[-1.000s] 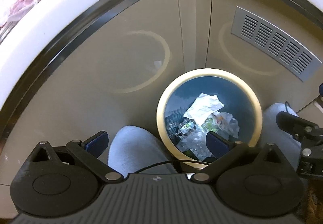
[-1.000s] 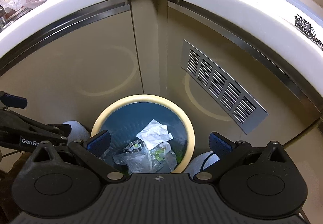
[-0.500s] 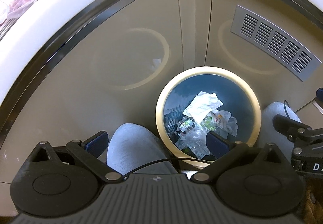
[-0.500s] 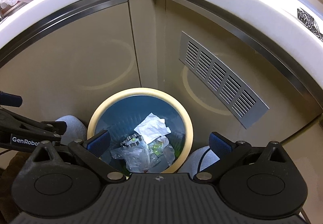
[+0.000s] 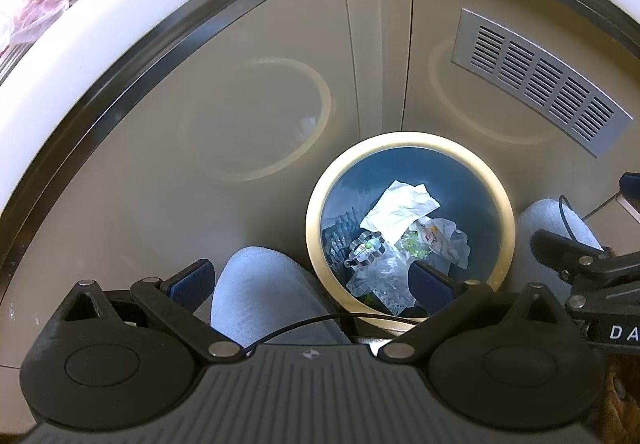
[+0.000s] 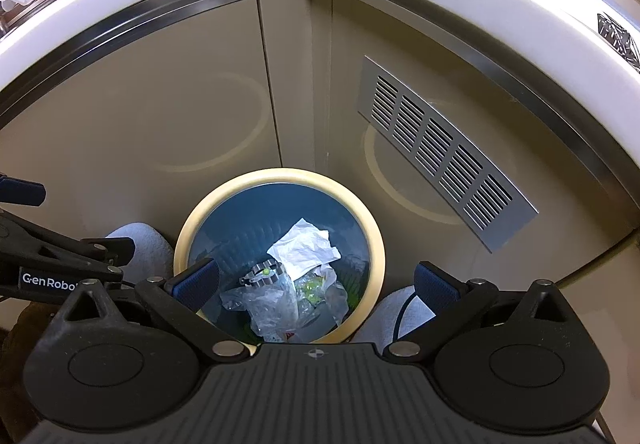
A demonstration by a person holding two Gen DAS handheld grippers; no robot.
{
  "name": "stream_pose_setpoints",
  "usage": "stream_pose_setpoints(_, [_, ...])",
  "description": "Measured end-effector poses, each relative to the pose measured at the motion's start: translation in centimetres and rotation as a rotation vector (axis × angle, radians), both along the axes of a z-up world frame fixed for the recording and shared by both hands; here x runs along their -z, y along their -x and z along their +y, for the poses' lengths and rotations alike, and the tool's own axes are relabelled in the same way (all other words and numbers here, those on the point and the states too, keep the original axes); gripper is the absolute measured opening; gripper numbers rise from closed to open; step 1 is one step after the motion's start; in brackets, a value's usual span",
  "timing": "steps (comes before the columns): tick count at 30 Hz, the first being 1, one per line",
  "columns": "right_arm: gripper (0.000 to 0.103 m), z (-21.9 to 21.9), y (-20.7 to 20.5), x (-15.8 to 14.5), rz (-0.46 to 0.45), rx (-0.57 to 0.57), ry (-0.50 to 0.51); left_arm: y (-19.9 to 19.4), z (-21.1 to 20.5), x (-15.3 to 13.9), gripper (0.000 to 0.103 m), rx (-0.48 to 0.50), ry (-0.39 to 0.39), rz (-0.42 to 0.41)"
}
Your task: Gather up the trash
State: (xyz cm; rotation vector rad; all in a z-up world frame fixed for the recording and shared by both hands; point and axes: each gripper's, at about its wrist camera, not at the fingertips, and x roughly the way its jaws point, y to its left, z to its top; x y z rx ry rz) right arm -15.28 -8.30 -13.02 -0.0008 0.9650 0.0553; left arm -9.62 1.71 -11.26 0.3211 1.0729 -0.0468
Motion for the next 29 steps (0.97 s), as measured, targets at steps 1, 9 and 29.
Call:
stream_pose_setpoints(1, [0.103, 0.01, 0.01, 0.00, 0.000, 0.000, 0.000, 0.02, -0.02, -0.03, 0.103, 0.001, 0.000, -0.001])
stream_pose_setpoints(9, [0.103, -0.02, -0.04, 0.08, 0.005, 0.000, -0.001, 0.09, -0.09, -0.11, 0.103, 0.004, -0.001, -0.004])
stream_pose_setpoints(29, [0.103, 0.20, -0.11, 0.46, 0.016, -0.007, -0.012, -0.12, 0.16, -0.03, 0.103, -0.004, 0.009, 0.002])
